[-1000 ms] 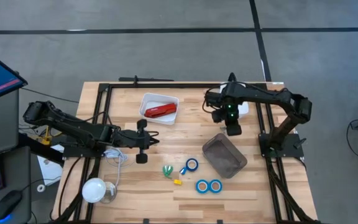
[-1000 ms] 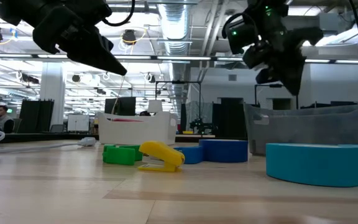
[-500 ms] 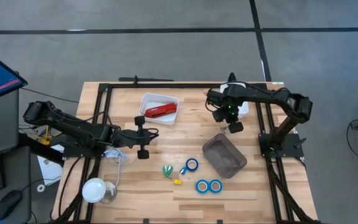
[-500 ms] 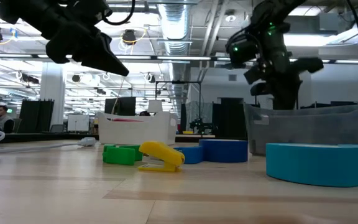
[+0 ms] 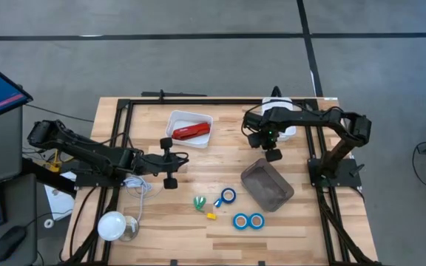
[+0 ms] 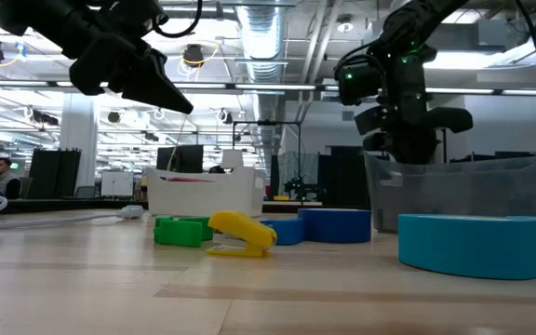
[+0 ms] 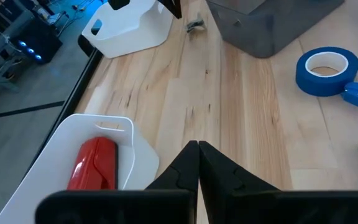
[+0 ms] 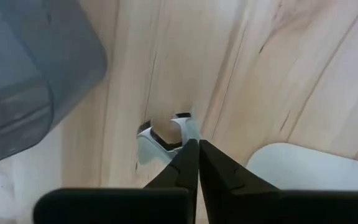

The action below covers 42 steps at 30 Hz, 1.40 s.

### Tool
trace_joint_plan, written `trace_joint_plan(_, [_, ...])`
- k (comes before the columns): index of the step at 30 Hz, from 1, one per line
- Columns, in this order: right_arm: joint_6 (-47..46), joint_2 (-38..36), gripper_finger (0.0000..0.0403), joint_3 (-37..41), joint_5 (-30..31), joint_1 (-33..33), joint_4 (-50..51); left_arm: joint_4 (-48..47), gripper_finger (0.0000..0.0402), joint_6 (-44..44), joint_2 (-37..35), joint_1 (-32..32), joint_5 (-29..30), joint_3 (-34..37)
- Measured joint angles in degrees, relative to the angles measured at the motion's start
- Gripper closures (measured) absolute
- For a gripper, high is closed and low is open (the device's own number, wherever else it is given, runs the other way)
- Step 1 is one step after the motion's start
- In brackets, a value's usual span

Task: Pick and place Stapler, Stapler remover, tape
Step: Put the gray staple remover into the right white bin

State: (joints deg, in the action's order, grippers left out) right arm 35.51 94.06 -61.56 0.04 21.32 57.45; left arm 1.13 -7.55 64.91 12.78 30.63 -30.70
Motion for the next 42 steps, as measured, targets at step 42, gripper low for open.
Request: trace_joint_plan(42, [-0.6, 0.0, 0.0296, 3.9, 1.9, 1.8, -2.7, 0.3, 0.04, 1.0, 0.0, 0.0, 0.0, 0.0])
